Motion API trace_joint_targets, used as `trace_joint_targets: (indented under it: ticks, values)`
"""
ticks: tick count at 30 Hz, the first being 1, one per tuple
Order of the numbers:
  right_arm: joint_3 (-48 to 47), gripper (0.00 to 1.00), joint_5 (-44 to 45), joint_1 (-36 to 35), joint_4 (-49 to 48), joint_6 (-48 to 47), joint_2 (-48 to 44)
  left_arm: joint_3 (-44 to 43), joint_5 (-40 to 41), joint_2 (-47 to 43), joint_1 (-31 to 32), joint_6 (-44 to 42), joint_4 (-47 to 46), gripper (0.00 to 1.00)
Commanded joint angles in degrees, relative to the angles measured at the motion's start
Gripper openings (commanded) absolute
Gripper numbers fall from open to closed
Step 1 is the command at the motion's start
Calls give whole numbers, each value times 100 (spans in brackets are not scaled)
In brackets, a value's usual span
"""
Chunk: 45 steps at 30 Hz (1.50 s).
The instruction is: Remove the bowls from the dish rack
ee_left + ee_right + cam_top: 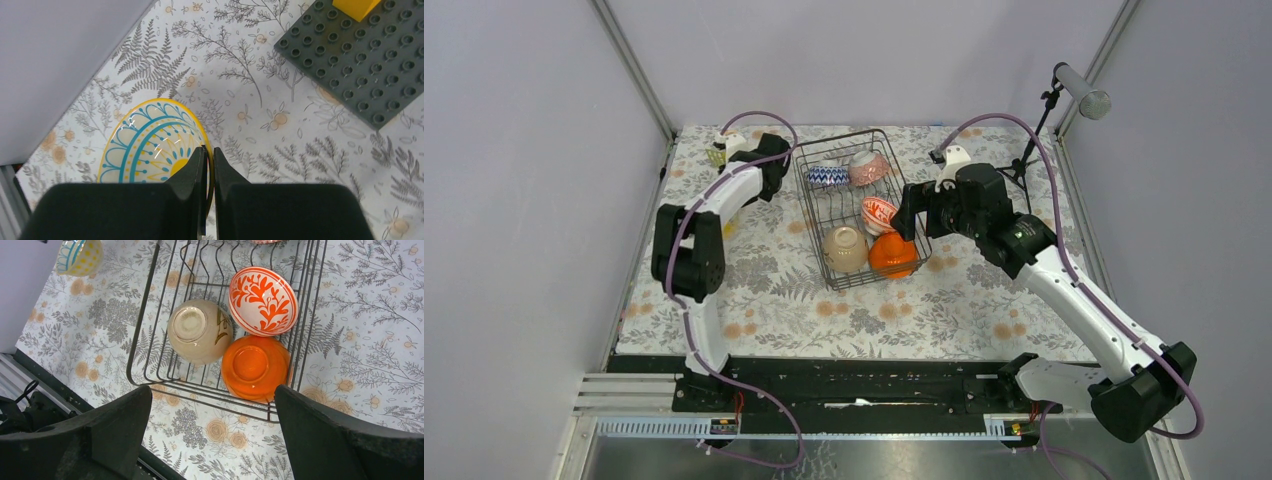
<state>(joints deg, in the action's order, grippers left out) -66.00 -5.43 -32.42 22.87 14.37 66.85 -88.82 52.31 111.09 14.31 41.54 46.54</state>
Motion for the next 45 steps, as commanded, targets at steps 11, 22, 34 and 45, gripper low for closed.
trace_joint_targets:
  ticks: [11,22,34,45]
  values:
    - [-153,100,183,-4,206,-110,90,-466,513,847,-216,1785,371,4]
    - [-336,100,187,-2,261,-296,601,-411,-382,365,-218,1227,335,47]
    - [-773,85,-293,-5,6,-730,1603,204,-2672,-1404,-218,66,-97,75]
    - [-1716,68,-524,-3,-91,-1035,2985,1194,-6414,-2343,-217,-377,-419,88]
